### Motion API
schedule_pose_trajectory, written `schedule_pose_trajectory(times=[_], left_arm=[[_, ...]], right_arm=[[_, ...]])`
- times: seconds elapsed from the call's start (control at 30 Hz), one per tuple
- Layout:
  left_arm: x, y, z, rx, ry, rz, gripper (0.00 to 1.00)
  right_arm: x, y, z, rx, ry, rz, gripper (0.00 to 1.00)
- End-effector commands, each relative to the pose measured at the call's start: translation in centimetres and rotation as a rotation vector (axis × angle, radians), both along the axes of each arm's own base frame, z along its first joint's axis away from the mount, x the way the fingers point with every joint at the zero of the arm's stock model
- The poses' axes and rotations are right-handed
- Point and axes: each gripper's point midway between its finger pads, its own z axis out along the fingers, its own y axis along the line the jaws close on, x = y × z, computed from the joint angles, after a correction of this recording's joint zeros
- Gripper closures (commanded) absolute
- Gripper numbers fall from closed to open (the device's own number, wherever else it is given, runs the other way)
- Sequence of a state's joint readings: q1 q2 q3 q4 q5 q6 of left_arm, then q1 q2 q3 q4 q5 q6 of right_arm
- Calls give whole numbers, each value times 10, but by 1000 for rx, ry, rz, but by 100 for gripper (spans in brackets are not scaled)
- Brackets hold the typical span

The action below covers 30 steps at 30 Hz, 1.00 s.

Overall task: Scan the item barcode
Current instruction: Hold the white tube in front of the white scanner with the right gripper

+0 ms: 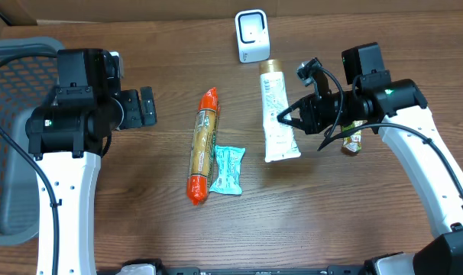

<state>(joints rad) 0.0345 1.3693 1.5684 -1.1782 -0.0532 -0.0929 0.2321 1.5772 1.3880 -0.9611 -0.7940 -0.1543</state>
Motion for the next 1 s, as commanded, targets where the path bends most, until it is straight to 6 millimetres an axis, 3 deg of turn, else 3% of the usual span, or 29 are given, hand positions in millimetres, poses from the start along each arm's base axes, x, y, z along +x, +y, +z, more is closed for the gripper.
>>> schedule_pose_trajectory(times=[0.0,0.13,0.23,0.33,0.57,0.73,0.97], left_arm=[[3,0,6,20,-17,-21,0],[3,0,6,20,-17,-21,0],[3,0,6,20,-17,-21,0],[3,0,6,20,-17,-21,1],[3,0,6,20,-17,-21,0],[3,0,6,20,-17,-21,0],[3,0,6,20,-17,-21,0]], right_arm=[[17,-4,39,-45,-110,-91,97],[49,-11,60,-229,-254,-237,97],[72,-13,62,-358,-344,-324,97],[102,-17,50,-509,-429,-428,97],[188,-47,19,-825,-662,-693,97],[229,-44,9,-1023,-876,-598,97],[259,-27,-17,-1159,-1034,-411,97]])
